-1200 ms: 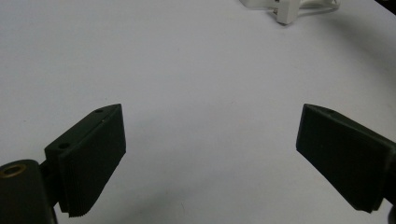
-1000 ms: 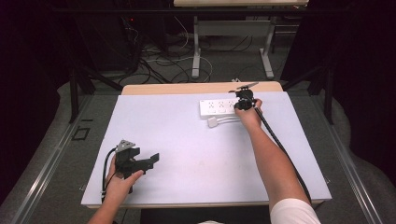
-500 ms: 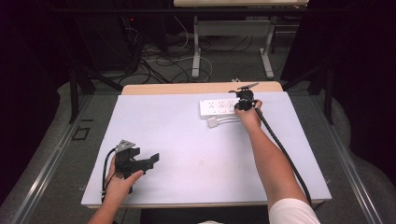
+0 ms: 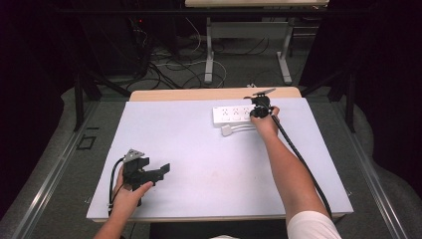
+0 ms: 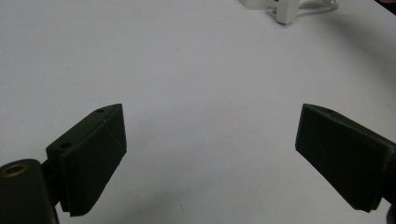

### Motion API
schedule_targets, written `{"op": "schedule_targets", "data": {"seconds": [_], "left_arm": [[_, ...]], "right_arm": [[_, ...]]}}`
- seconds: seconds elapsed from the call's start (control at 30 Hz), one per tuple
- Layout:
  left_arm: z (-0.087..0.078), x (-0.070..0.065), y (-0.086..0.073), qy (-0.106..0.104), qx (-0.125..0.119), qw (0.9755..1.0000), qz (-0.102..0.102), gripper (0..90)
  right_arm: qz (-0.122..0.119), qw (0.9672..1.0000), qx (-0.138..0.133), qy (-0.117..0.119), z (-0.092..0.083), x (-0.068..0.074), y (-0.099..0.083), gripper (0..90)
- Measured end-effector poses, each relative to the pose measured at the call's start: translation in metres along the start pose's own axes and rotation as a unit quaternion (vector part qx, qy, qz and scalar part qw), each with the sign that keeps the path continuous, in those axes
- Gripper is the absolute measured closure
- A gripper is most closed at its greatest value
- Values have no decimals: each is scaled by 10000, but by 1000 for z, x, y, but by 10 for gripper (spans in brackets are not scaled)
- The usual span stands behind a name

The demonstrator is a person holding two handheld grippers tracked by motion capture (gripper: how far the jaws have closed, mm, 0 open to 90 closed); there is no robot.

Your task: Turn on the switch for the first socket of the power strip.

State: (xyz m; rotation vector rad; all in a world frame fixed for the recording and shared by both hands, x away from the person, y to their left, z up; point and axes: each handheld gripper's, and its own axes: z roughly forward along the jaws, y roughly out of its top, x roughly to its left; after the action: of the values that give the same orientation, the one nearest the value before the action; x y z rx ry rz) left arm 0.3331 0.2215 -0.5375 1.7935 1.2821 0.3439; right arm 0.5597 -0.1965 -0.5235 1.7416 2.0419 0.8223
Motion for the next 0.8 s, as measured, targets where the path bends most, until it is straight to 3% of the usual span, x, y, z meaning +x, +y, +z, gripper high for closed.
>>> {"op": "schedule_targets", "data": {"seconds": [0.33, 0.8], "left_arm": [[0, 0, 0, 11, -33, 10000, -17, 89], [0, -1, 1, 21, -55, 10000, 47, 88]], "right_arm": [[-42, 9999, -82, 89, -4, 2, 2, 845], [-164, 9993, -215, 239, -17, 6, 5, 680]]}}
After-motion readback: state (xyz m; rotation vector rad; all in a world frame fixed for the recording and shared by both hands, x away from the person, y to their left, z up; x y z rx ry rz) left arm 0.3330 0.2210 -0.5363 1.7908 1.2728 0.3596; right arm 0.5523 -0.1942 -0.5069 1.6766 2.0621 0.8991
